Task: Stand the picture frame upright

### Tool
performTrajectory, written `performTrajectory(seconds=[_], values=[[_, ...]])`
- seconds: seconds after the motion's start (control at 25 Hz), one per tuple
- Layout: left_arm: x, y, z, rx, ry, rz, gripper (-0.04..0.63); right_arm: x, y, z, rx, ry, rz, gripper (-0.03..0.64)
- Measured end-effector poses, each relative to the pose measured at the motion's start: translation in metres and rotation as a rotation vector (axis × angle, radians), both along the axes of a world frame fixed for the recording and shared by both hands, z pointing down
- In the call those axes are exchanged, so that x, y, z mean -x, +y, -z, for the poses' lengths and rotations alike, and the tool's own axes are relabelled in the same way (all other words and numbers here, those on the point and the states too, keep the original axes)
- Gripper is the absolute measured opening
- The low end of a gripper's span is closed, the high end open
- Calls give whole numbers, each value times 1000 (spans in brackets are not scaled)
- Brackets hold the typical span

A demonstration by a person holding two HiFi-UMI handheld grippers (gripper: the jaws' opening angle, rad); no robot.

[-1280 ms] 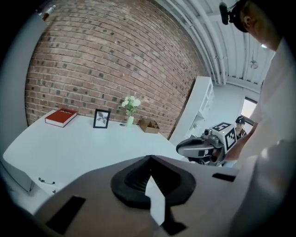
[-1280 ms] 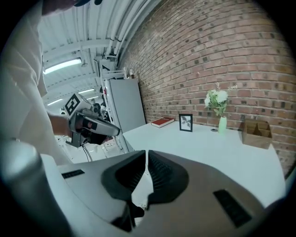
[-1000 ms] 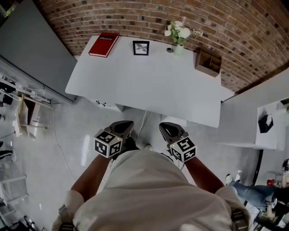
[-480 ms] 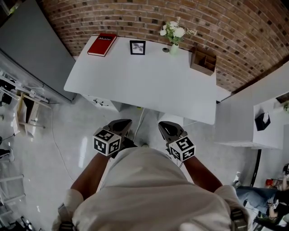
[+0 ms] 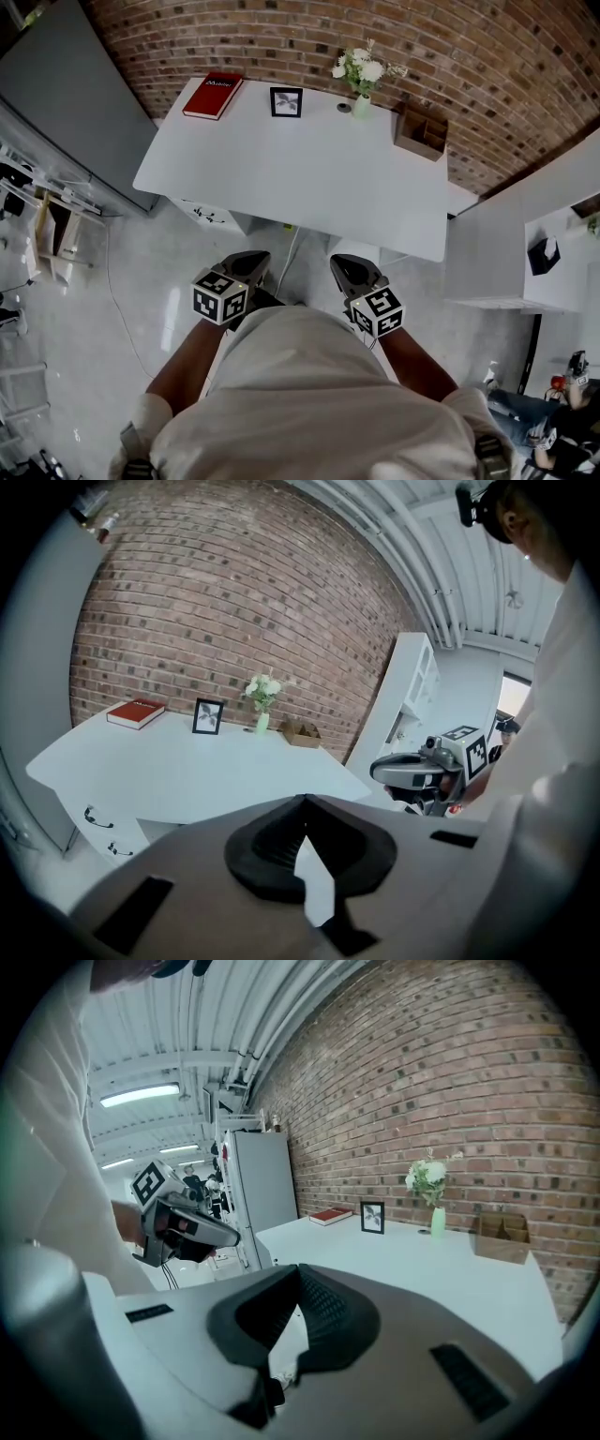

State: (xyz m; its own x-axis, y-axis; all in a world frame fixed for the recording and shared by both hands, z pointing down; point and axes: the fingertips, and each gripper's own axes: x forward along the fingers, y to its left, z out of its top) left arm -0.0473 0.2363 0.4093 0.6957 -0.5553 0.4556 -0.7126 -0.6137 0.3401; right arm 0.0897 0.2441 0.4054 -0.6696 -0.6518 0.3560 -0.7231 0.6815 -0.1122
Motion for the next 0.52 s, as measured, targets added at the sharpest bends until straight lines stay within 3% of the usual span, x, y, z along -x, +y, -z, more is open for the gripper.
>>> performTrajectory(seconds=[0.52], values=[[-6,-6,-9,9,-12,-3,-5,-4,-2,-13,21,8,6,6]])
